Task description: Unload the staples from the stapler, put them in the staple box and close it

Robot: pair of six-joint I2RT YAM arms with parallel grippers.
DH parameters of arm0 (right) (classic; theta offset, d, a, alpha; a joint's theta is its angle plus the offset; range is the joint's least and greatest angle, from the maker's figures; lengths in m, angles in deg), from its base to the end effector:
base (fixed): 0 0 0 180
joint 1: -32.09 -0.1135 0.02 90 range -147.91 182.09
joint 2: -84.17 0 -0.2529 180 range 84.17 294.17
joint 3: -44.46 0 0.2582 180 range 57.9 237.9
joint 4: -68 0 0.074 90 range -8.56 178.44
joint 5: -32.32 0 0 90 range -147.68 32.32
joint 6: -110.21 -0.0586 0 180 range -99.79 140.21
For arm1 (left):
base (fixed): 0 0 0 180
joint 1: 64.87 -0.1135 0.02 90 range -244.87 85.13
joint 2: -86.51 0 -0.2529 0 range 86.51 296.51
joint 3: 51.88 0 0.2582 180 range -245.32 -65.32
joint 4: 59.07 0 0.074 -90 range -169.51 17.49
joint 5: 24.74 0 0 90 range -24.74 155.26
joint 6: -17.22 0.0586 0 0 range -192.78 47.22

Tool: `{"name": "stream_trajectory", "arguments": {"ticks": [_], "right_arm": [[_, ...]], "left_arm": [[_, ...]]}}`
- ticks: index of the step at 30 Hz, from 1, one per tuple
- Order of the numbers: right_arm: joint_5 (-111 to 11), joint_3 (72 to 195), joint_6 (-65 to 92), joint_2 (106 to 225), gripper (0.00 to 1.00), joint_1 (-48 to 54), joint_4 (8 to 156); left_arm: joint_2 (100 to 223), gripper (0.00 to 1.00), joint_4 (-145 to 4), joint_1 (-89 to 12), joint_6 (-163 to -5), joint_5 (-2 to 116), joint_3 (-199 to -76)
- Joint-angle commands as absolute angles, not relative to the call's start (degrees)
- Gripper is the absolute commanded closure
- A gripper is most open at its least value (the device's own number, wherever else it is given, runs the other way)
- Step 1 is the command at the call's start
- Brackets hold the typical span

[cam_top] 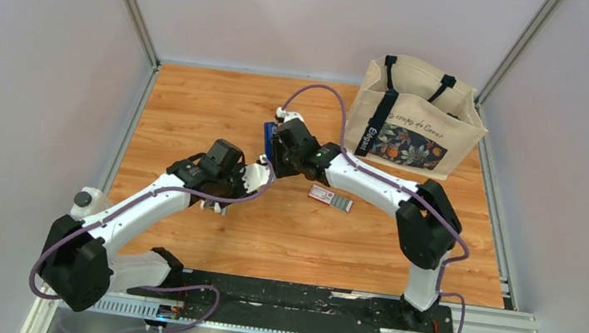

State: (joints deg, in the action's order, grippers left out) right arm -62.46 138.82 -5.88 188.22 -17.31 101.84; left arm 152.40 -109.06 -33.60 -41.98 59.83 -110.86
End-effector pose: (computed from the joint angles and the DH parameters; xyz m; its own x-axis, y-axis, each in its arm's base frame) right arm 0.2848 0.3248 0.2242 -0.7180 -0.1643 -0.6764 -0.4471 0.8536 0.2673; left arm 0.2068 -0.1321 0.2024 -0.3278 0.7955 -0.5097 0.8484 0.4852 0.2115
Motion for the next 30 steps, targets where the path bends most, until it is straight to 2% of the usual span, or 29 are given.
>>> {"name": "stream_trajectory", "arguments": {"ticks": [1, 10, 18, 20, 22, 23, 24, 28, 29, 30], "right_arm": [[-64.36, 147.44, -4.31, 193.15, 1.00, -17.30, 111.47], [-65.77, 161.15, -0.62, 204.75, 1.00, -17.39, 126.15], [-64.01, 171.09, 1.58, 213.28, 1.00, -16.86, 132.41], [-63.14, 173.55, 2.19, 215.30, 0.93, -16.60, 133.99], [-62.52, 174.70, 2.63, 216.01, 0.78, -16.51, 134.26], [-62.08, 174.88, 2.81, 216.27, 0.72, -16.42, 134.26], [-61.47, 174.96, 2.98, 216.19, 0.63, -16.51, 133.91], [-60.41, 175.40, 2.99, 214.87, 0.53, -16.42, 133.56], [-60.23, 175.23, 2.90, 213.39, 0.49, -16.42, 133.38], [-60.06, 174.97, 2.98, 212.59, 0.41, -16.51, 132.95]], "left_arm": [[151.56, 0.61, -106.35, -34.81, -38.34, 58.33, -110.33], [147.95, 0.61, -106.43, -34.81, -30.42, 55.42, -107.95], [147.51, 0.58, -108.28, -34.90, -29.89, 55.42, -108.39], [147.42, 0.57, -108.80, -34.90, -29.63, 55.77, -108.39], [146.99, 0.53, -108.90, -34.90, -29.63, 55.95, -108.21], [146.98, 0.46, -109.16, -34.90, -29.54, 56.21, -108.39], [147.07, 0.46, -109.25, -34.90, -29.63, 56.30, -108.30], [147.69, 0.46, -109.60, -34.90, -29.89, 56.56, -108.83], [147.77, 0.46, -109.25, -34.90, -29.81, 56.30, -108.83], [148.04, 0.46, -109.07, -34.90, -29.63, 55.95, -108.65]]}}
